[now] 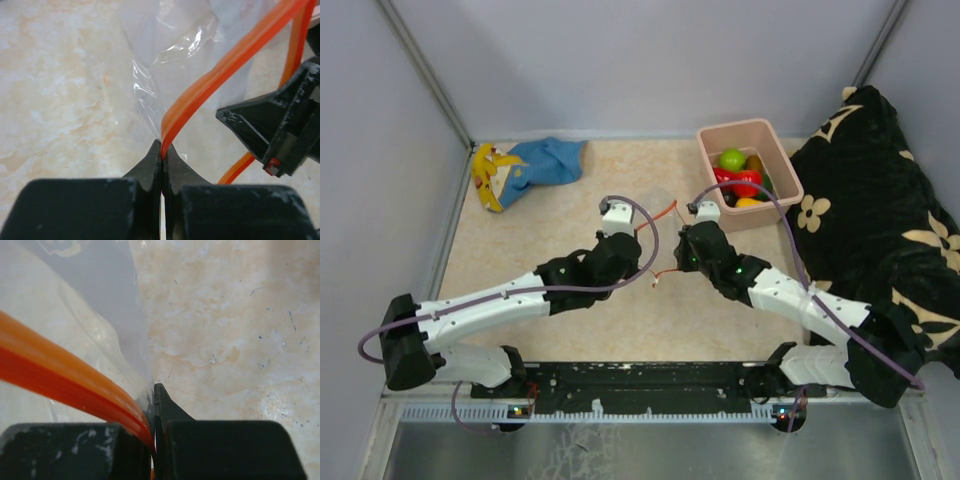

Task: Place the food in the zip-top bag and seal the zipper
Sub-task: Open the zipper of the food storage bag.

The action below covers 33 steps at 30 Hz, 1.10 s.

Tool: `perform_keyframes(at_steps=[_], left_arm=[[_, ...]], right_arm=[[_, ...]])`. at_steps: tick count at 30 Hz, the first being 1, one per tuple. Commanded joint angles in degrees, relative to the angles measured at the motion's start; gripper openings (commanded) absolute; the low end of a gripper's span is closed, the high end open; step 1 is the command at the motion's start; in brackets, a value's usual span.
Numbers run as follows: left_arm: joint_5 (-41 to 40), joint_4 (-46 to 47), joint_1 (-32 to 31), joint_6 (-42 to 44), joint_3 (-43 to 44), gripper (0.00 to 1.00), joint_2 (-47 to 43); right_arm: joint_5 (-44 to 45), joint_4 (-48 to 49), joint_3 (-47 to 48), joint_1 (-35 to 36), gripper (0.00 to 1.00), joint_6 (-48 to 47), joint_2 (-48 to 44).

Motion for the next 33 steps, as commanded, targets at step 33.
perform_keyframes(at_steps=[33], left_arm=[[14.1,-23.1,9.1,6.9,14.2,0.0,1.2]], right_arm=[[2.2,-4.4,17.9,-2.8,0.04,-8.2,11.0]])
